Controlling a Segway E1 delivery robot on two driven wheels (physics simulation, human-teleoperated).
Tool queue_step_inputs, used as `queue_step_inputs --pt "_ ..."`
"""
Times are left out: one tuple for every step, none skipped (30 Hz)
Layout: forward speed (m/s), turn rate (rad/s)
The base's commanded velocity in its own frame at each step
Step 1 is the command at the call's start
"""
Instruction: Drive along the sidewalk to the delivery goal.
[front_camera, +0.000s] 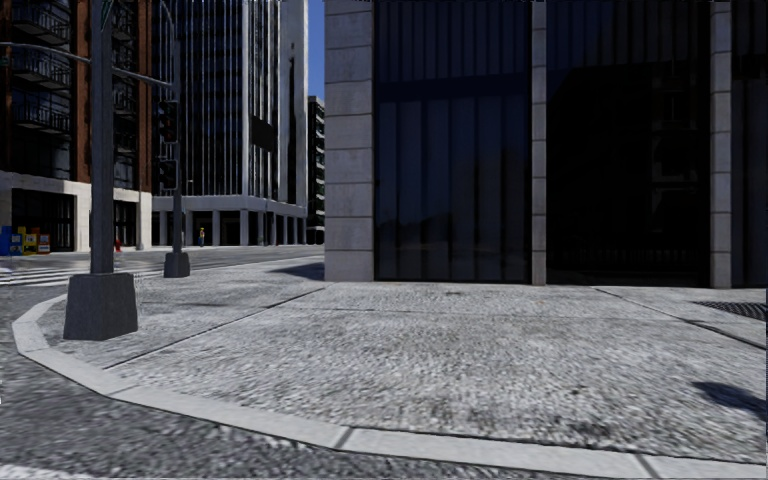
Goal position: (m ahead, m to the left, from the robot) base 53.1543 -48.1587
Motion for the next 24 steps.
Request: queue_step_inputs --pt "2.00 0.78" --pt "2.00 0.70" --pt "2.00 0.66" --pt "2.00 0.57" --pt "2.00 0.38" --pt "2.00 0.38" --pt "2.00 0.24" --pt "2.00 0.12" --pt "2.00 0.05" --pt "2.00 0.00" --pt "2.00 0.00" --pt "2.00 0.00" --pt "2.00 0.00" --pt "2.00 0.00" --pt "2.00 0.00" --pt "2.00 0.00" --pt "2.00 0.00" --pt "2.00 0.00" --pt "2.00 0.00" --pt "2.00 0.00" --pt "2.00 0.00" --pt "2.00 0.00" --pt "2.00 0.00" --pt "2.00 0.00"
